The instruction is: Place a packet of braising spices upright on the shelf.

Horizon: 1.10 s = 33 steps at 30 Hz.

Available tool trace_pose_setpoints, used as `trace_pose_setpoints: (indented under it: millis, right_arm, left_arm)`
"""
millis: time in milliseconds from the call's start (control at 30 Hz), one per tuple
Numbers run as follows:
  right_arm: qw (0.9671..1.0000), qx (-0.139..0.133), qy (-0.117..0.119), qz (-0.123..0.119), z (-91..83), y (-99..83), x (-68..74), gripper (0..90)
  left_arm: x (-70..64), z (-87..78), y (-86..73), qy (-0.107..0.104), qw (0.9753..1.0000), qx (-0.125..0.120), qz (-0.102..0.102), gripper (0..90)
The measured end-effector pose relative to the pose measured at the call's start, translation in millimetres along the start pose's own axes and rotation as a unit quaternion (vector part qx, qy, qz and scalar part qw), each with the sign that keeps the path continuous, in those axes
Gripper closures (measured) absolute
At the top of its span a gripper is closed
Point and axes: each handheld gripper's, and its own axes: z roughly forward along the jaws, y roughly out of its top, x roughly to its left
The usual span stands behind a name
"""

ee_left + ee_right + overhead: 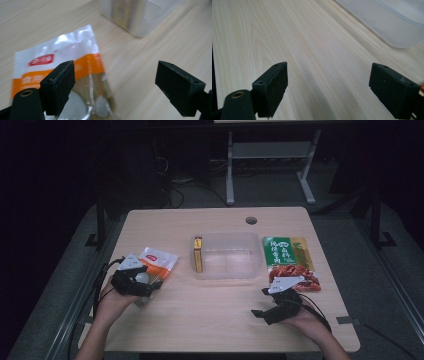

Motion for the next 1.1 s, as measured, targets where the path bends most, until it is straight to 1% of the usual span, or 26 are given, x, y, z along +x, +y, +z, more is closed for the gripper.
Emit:
trace_pose_setpoints:
  millis: [67,167,200,300,333,400,433,533,600,633,667,700,767,800,833,900,933,967,1000,1100]
  right_arm:
    - [1.0,0.001,0.0,0.002,0.1,0.5,0.1,15.1]
    - [1.0,0.001,0.001,0.003,0.5,0.4,-0.3,15.1]
    - [1.0,0.002,0.001,0.002,0.5,0.3,-0.2,15.2]
    - [1.0,0.002,0.001,-0.001,0.5,0.6,0.2,15.2]
    - [1.0,0.001,0.001,-0.002,0.6,0.9,0.2,15.1]
    - [1.0,0.0,0.003,-0.004,1.0,1.1,-0.3,15.2]
    - [1.0,0.001,0.004,-0.004,1.5,1.2,-0.5,15.2]
    - [0.9999,0.005,0.005,-0.007,3.1,1.4,-1.0,15.3]
    - [0.9999,0.006,0.007,-0.007,3.0,1.7,-0.4,15.3]
    - [0.9999,0.006,0.008,-0.011,3.2,1.7,-0.8,15.3]
    - [0.9999,0.006,0.008,-0.012,3.5,1.9,-0.9,15.3]
    - [0.9999,0.009,0.008,-0.01,3.5,2.3,-0.6,15.3]
    - [0.9999,0.01,0.008,-0.009,4.2,2.8,-0.7,15.3]
    - [0.9999,0.01,0.007,-0.011,4.7,2.9,-0.8,15.3]
    - [0.9998,0.011,0.007,-0.013,5.0,2.9,-0.9,15.3]
    - [0.9998,0.011,0.007,-0.014,4.7,2.9,-0.8,15.3]
    - [0.9998,0.011,0.007,-0.013,4.5,2.8,-0.8,15.3]
    - [0.9998,0.012,0.007,-0.013,4.3,2.6,-0.8,15.3]
    - [0.9998,0.012,0.007,-0.013,4.1,2.5,-0.8,15.3]
    - [0.9998,0.011,0.006,-0.017,3.9,1.9,-1.8,15.4]
  left_arm:
    - [6.1,1.7,-1.0,0.011,0.9999,-0.001,-0.013,15.9]
    - [16.4,4.5,-3.6,0.028,0.9992,0.007,-0.029,15.9]
    - [19.9,5.6,-4.4,0.033,0.9989,0.012,-0.032,15.9]
    - [29.6,9.6,-7.2,0.043,0.9981,0.017,-0.041,15.9]
    - [33.2,11.2,-8.0,0.044,0.9979,0.019,-0.044,15.9]
    - [40.6,15.3,-9.6,0.043,0.9971,0.018,-0.059,15.9]
    - [44.3,17.3,-10.5,0.045,0.9967,0.021,-0.064,15.9]
    - [52.5,21.4,-14.7,0.053,0.9957,0.031,-0.069,15.9]
    - [57.2,22.6,-19.2,0.052,0.9955,0.029,-0.073,15.8]
    - [59.4,22.8,-21.9,0.055,0.9952,0.032,-0.075,15.9]
    - [61.9,23.6,-24.0,0.058,0.9946,0.039,-0.077,15.8]
    - [64.4,24.2,-26.1,0.062,0.9941,0.05,-0.074,15.8]
    - [67.6,25.7,-29.6,0.067,0.9933,0.06,-0.073,15.8]
    - [68.5,26.3,-31.7,0.068,0.9933,0.056,-0.075,15.8]
    - [70.3,26.8,-33.6,0.067,0.9931,0.057,-0.077,15.8]
    - [73.4,28.2,-37.3,0.068,0.9924,0.061,-0.083,15.8]
    - [74.8,28.5,-39.0,0.068,0.992,0.061,-0.088,15.8]
    - [76.0,28.3,-40.5,0.065,0.9914,0.066,-0.092,15.8]
    - [76.7,29.2,-41.6,0.065,0.9913,0.063,-0.096,15.8]
    - [78.5,31.5,-44.2,0.063,0.9902,0.069,-0.104,15.8]
